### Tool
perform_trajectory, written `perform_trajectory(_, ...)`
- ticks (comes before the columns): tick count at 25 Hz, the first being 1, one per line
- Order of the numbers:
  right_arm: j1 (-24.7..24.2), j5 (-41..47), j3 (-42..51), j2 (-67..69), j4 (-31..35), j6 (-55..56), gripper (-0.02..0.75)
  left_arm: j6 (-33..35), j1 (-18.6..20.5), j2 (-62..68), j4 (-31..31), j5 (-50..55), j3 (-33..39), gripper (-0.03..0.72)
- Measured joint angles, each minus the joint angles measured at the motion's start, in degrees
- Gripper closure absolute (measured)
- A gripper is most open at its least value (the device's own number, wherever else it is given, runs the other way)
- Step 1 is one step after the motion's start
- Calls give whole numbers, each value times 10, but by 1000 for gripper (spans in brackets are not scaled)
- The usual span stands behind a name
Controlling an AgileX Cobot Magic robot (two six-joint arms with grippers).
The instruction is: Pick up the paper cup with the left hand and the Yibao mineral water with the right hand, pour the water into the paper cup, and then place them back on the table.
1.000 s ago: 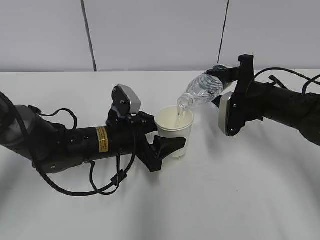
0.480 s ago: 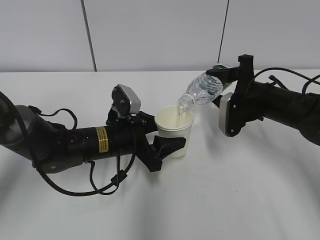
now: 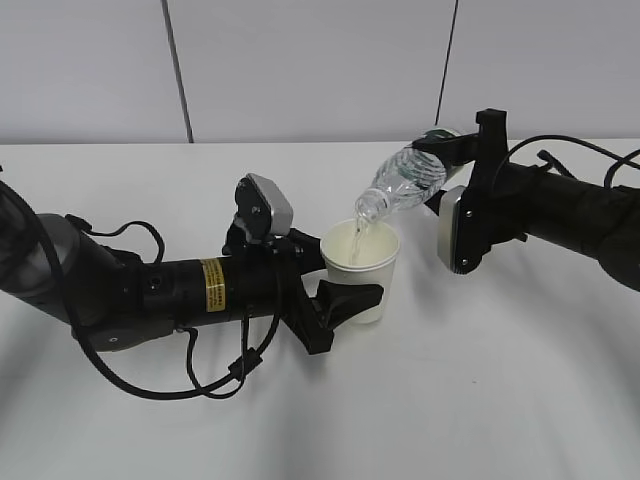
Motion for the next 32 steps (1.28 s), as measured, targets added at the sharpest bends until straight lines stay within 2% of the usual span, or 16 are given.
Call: perform_trajectory(32, 0, -16, 0, -1, 0, -16, 290, 0, 0, 0, 0, 4, 0, 230)
